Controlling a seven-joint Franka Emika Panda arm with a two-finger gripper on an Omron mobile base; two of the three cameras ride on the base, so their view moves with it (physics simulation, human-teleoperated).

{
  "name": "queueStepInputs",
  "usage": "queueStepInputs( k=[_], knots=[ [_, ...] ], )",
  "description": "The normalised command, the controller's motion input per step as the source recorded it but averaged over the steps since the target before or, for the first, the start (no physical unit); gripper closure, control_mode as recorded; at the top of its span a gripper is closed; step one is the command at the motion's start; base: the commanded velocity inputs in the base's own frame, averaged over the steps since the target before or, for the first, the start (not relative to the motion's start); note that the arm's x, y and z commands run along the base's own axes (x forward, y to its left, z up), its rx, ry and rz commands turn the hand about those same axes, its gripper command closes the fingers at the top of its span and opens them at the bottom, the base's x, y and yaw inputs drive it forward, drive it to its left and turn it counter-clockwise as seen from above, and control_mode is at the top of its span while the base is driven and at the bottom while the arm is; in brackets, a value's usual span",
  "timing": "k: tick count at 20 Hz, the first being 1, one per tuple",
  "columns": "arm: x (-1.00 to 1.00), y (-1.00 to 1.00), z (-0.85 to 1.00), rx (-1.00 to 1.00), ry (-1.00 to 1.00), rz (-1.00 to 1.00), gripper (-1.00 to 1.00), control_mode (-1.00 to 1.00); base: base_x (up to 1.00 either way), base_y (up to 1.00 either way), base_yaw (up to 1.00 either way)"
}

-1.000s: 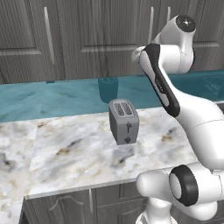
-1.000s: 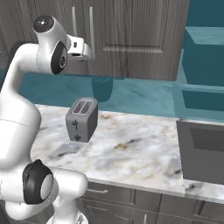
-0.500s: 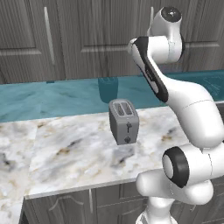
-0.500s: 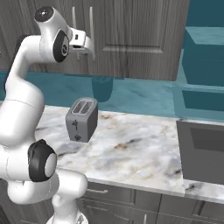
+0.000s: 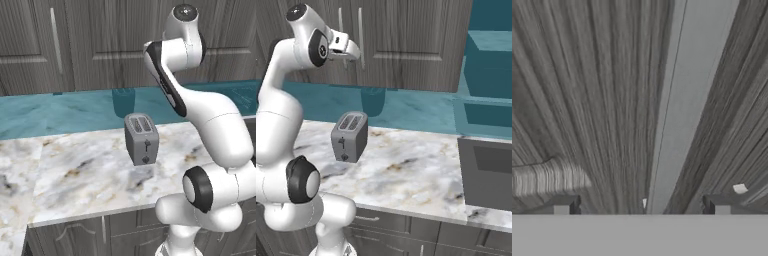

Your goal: Open the cabinet. Pick the soap dispenser and place it next to the sink. Then close the cabinet.

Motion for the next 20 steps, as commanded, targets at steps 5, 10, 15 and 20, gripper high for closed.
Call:
queueStepInputs(
  k=[5,10,15,20],
  knots=[
    [0.00,-0.01,0.00,0.00,-0.06,-0.08,-1.00,-1.00,0.00,0.00,0.00],
    [0.00,-0.07,0.00,0.02,-0.22,-0.01,-1.00,-1.00,0.00,0.00,0.00],
    [0.03,-0.20,0.17,0.00,-0.01,0.00,-1.00,-1.00,0.00,0.00,0.00],
    [0.01,-0.32,0.01,0.00,0.01,0.00,-1.00,-1.00,0.00,0.00,0.00]
  ],
)
